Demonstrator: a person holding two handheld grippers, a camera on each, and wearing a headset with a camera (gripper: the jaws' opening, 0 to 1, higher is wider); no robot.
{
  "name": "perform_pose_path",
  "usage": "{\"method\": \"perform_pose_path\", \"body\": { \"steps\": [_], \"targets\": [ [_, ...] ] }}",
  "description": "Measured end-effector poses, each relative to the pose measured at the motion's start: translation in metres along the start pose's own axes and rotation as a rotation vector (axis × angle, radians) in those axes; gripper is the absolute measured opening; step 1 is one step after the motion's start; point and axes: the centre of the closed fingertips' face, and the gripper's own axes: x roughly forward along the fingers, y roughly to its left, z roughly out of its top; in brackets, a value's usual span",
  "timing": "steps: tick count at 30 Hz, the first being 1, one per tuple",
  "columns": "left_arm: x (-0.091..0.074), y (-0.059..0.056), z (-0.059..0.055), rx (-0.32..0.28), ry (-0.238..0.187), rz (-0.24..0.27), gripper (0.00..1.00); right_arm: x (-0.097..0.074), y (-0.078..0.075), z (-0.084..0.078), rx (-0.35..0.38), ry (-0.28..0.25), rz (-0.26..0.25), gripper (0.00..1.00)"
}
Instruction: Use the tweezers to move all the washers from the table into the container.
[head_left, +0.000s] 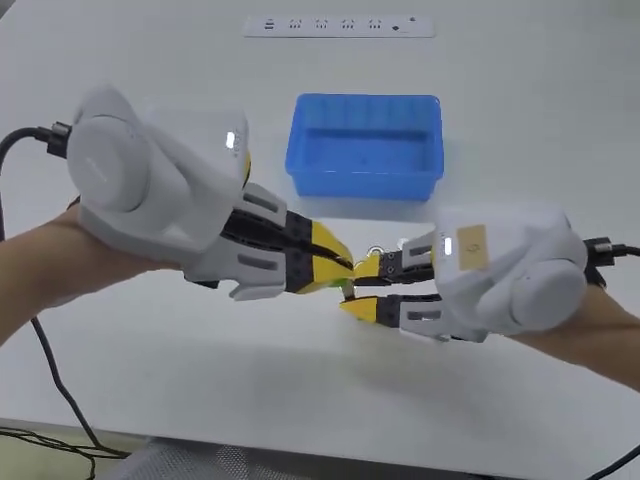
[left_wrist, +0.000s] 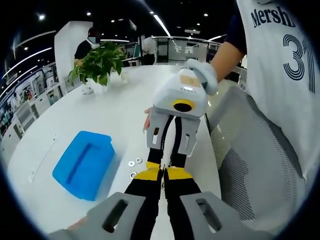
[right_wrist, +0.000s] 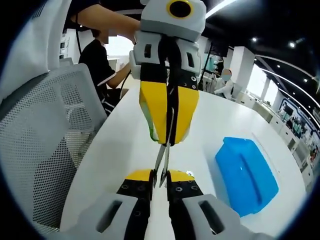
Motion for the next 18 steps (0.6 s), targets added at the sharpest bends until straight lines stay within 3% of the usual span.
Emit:
{"method": "perform_pose_path", "body": {
  "steps": [9, 18],
  "targets": [
    [-0.003, 0.012, 0.001, 0.014, -0.004, 0.024, 0.06, 0.003, -0.015, -0.001, -0.014, 0.018, -0.037, 0.12],
    [0.003, 0.014, -0.002, 0.010, 0.004, 0.010, 0.06, 0.006, -0.015, -0.008, 0.008, 0.035, -0.026, 0.12]
  ]
}}
